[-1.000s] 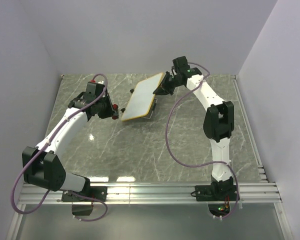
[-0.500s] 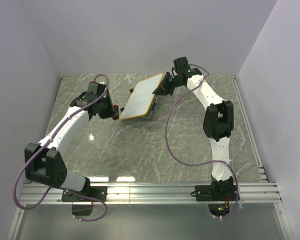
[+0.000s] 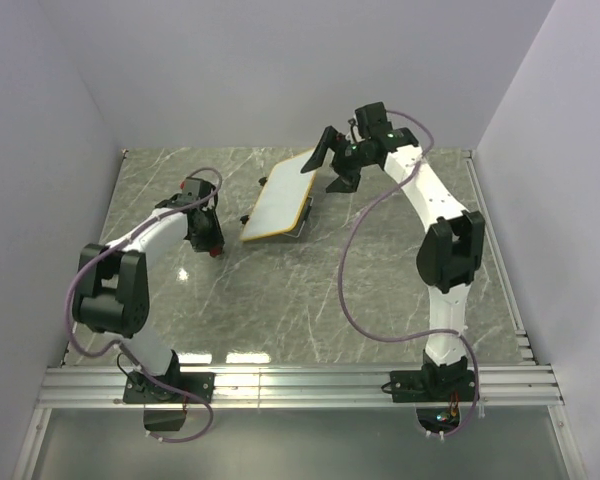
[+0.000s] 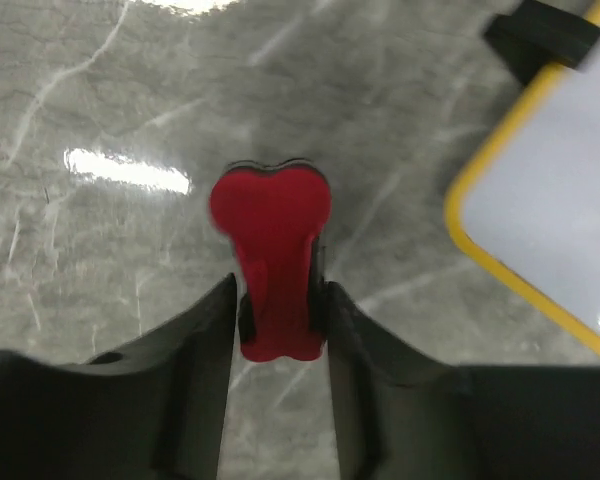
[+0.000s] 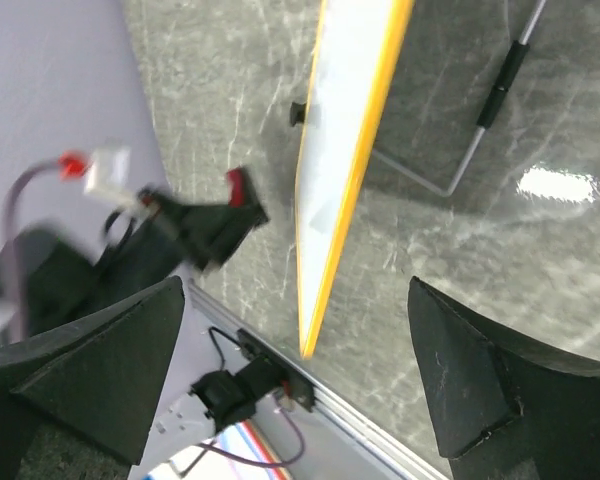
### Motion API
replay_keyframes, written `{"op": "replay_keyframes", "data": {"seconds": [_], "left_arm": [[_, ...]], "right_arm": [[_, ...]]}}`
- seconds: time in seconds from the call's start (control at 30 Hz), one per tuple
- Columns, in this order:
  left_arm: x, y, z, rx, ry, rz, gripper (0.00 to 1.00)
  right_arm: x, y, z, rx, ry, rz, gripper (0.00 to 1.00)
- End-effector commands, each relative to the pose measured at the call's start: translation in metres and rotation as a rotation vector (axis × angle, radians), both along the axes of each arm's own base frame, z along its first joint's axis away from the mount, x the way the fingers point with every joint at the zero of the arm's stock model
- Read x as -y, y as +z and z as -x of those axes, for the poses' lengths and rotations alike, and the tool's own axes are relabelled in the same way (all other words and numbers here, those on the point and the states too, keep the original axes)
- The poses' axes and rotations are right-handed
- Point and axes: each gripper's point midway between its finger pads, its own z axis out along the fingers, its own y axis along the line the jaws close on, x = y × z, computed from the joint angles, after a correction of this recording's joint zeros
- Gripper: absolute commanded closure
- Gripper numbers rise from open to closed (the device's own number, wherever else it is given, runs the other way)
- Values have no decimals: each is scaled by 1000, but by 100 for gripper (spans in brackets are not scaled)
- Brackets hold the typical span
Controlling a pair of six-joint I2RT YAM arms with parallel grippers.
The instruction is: Erase the whiteboard
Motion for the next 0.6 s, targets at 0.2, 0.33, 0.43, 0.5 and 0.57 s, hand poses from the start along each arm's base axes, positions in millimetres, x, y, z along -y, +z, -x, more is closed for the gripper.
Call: {"op": "replay_keyframes", "data": {"seconds": [0.2, 0.33, 0.43, 0.5, 0.57], "left_arm": [[-17, -14, -31, 13, 15, -109, 19], [-18, 8, -36, 39, 27, -115, 4], [-19, 25, -36, 47, 40, -111, 3], [-14, 48, -40, 96, 46, -81, 3], [-5, 70, -44, 146, 37, -23, 3]], "right_arm": [[41, 50, 36, 185, 2, 119, 0], [58, 54, 48, 232, -5, 180, 0], [71, 54, 57, 261, -24, 234, 0], [79, 49, 63, 277, -42, 265, 0], [89, 57, 71, 341, -70, 286, 0]]}}
